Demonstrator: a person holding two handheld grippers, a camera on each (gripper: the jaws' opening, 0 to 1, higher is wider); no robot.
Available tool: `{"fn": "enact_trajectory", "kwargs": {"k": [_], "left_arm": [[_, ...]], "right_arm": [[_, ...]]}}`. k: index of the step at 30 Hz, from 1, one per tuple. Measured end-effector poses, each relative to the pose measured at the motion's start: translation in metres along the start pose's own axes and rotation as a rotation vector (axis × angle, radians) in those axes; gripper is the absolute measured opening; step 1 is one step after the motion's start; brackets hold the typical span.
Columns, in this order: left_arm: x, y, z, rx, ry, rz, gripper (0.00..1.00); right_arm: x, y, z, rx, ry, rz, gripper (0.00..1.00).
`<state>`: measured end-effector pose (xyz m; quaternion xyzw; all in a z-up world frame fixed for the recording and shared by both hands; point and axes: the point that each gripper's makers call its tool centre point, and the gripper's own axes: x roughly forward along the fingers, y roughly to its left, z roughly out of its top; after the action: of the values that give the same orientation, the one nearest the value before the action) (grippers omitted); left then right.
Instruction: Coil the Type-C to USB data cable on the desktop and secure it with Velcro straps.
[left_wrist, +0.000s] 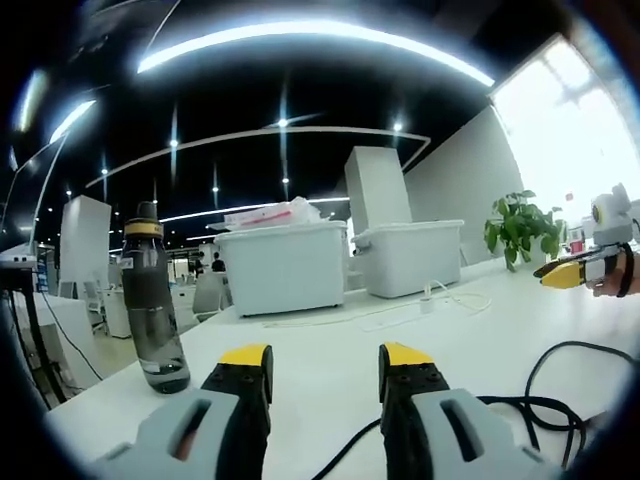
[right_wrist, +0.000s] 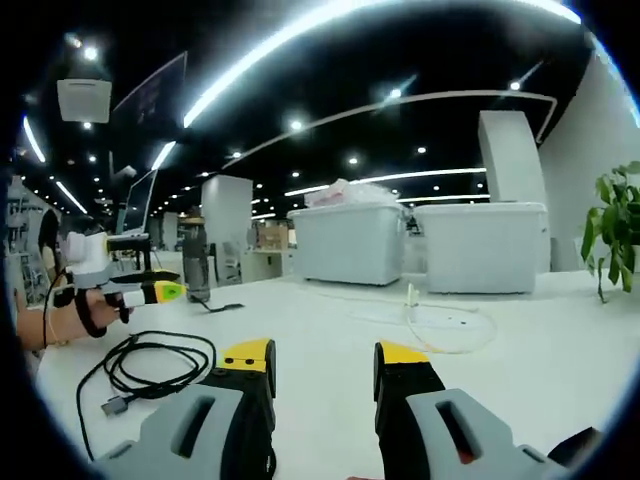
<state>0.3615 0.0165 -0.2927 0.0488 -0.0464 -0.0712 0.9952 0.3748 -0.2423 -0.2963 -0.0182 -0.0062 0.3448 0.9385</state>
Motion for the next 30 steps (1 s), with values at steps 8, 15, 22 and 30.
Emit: {"fn": "enact_trajectory", "kwargs": {"k": [8,15,22,30], "left_arm": [[0.004,-0.004,0.007,0.011,-0.012,-0.023,0.44],[-0.001,-0.012,0.015,-0.009,-0.035,-0.051,0.44],[-0.007,-0.025,0.024,-0.012,-0.061,-0.087,0.44],[-0.01,-0.036,0.025,0.0,-0.066,-0.113,0.44]], "right_arm": [[0.0,0.059,-0.02,-0.129,0.062,0.269,0.33],[0.009,0.065,-0.049,-0.205,0.259,0.377,0.25],[0.009,0.063,-0.074,-0.188,0.433,0.466,0.21],[0.013,0.065,-0.085,-0.203,0.547,0.541,0.07]]}}
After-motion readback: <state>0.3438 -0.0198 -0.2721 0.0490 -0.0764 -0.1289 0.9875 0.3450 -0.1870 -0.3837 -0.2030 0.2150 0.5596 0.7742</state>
